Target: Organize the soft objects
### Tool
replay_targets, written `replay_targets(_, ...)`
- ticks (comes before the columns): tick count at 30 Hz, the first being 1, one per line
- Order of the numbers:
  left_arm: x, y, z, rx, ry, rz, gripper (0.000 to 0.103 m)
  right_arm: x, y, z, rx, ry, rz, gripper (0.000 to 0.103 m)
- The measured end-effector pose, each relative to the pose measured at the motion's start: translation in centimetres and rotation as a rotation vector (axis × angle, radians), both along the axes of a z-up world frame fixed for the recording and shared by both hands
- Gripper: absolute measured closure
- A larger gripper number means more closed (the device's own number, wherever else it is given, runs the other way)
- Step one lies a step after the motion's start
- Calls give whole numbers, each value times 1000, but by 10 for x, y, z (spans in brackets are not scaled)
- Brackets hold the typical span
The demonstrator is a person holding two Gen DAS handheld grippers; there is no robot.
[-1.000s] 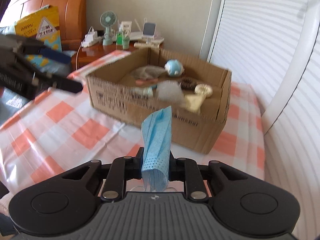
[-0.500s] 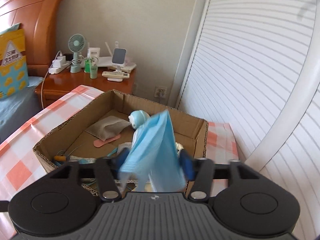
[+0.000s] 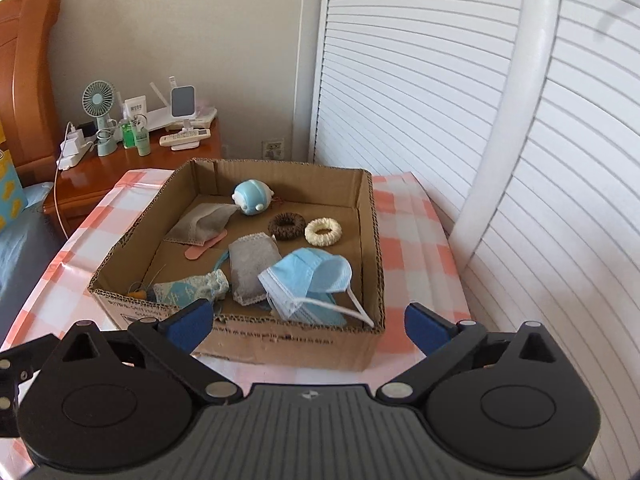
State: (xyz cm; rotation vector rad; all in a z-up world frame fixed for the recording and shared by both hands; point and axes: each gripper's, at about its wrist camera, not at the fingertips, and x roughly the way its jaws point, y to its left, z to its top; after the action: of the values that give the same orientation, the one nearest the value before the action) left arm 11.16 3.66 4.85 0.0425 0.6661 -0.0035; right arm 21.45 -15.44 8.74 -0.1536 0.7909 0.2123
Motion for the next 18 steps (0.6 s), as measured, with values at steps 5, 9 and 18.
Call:
replay_targets(5, -6, -7, 11, -10, -5, 27, 1, -32, -6, 7, 21, 17, -81, 0)
replay_targets(9, -11, -13, 15, 0, -3, 42, 1, -55, -7, 14, 22, 0, -116, 0)
replay_targets(18, -17, -18, 20, 12, -6, 57, 1, -80, -7, 20, 41, -16, -125, 0)
